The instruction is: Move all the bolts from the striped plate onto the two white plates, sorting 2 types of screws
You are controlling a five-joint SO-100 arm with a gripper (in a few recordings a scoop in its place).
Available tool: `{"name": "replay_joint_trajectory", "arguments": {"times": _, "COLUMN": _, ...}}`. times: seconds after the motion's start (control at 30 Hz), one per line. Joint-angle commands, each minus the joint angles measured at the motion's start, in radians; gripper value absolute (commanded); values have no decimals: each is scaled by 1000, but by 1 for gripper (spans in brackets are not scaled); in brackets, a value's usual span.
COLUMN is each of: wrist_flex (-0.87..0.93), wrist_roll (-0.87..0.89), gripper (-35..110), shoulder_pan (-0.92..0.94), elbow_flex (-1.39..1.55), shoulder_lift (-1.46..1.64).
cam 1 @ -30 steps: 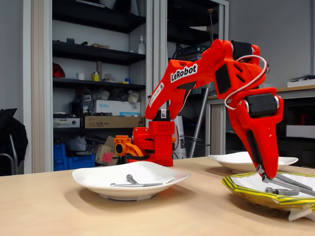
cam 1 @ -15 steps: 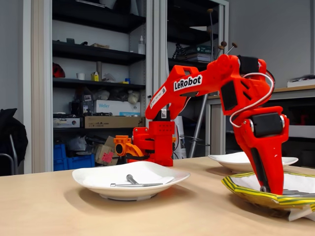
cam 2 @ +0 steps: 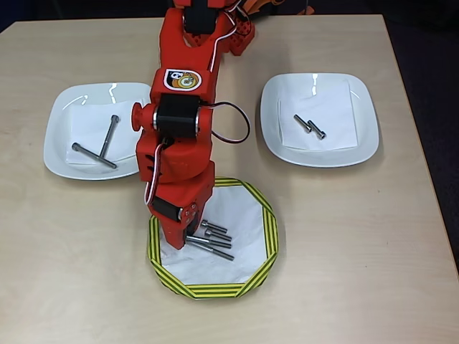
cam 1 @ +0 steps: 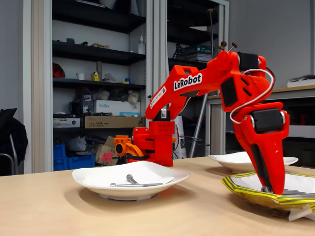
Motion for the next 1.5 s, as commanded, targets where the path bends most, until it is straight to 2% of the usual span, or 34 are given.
{"name": "replay_joint_trajectory", "arguments": {"times": 0.0, "wrist_flex": 18, "wrist_roll": 11, "gripper": 5, "shoulder_pan": 12, "elbow_flex": -35, "shoulder_lift": 28}}
{"name": "replay_joint_trajectory", "arguments": {"times": 0.03, "wrist_flex": 18, "wrist_roll": 20, "gripper": 0, "shoulder_pan": 12, "elbow_flex": -37, "shoulder_lift": 28}}
{"name": "replay_joint_trajectory", "arguments": {"times": 0.97, "wrist_flex": 66, "wrist_roll": 34, "gripper": 0, "shoulder_pan": 17, "elbow_flex": -34, "shoulder_lift": 130}}
{"name": "replay_joint_trajectory", "arguments": {"times": 1.47, "wrist_flex": 80, "wrist_roll": 61, "gripper": 0, "shoulder_pan": 84, "elbow_flex": 173, "shoulder_lift": 410}}
